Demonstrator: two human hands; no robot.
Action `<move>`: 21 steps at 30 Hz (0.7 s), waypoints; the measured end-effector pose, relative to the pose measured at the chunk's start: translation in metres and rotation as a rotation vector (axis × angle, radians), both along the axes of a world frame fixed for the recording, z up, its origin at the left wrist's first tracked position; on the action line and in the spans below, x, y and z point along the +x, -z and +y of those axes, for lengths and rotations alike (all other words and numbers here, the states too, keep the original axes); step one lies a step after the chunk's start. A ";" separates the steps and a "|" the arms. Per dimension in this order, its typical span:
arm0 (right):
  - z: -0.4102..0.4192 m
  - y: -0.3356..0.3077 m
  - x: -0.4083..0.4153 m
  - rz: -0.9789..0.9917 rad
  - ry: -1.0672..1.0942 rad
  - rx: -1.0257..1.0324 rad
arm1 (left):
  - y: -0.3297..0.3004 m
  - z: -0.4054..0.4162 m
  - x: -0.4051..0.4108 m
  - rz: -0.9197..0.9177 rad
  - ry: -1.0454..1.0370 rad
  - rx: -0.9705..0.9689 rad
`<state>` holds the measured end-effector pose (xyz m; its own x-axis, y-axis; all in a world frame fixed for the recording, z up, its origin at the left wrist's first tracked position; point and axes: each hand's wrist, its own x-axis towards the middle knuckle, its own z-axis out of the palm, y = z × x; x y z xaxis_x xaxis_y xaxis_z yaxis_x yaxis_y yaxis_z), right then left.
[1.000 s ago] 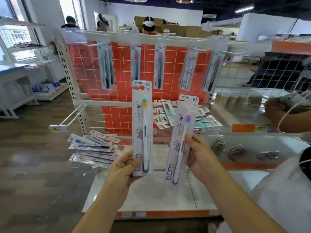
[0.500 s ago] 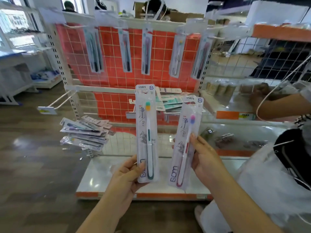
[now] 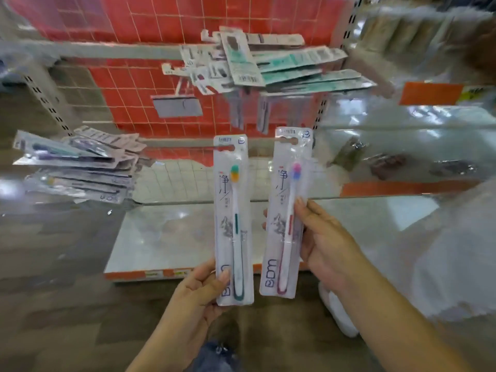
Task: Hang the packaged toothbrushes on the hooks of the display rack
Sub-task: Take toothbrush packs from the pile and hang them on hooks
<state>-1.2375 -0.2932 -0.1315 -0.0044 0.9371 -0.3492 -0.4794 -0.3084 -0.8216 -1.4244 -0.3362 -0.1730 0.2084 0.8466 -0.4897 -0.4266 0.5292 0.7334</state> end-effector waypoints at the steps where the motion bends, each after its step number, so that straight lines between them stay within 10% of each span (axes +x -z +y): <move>1: 0.013 0.026 -0.003 0.002 -0.001 -0.007 | 0.022 0.012 0.002 0.006 0.007 -0.001; 12: 0.146 0.278 0.015 -0.098 0.075 0.124 | 0.275 0.171 0.019 0.145 -0.013 0.210; 21: 0.156 0.268 0.008 -0.130 0.043 0.337 | 0.284 0.198 0.007 -0.020 -0.064 0.414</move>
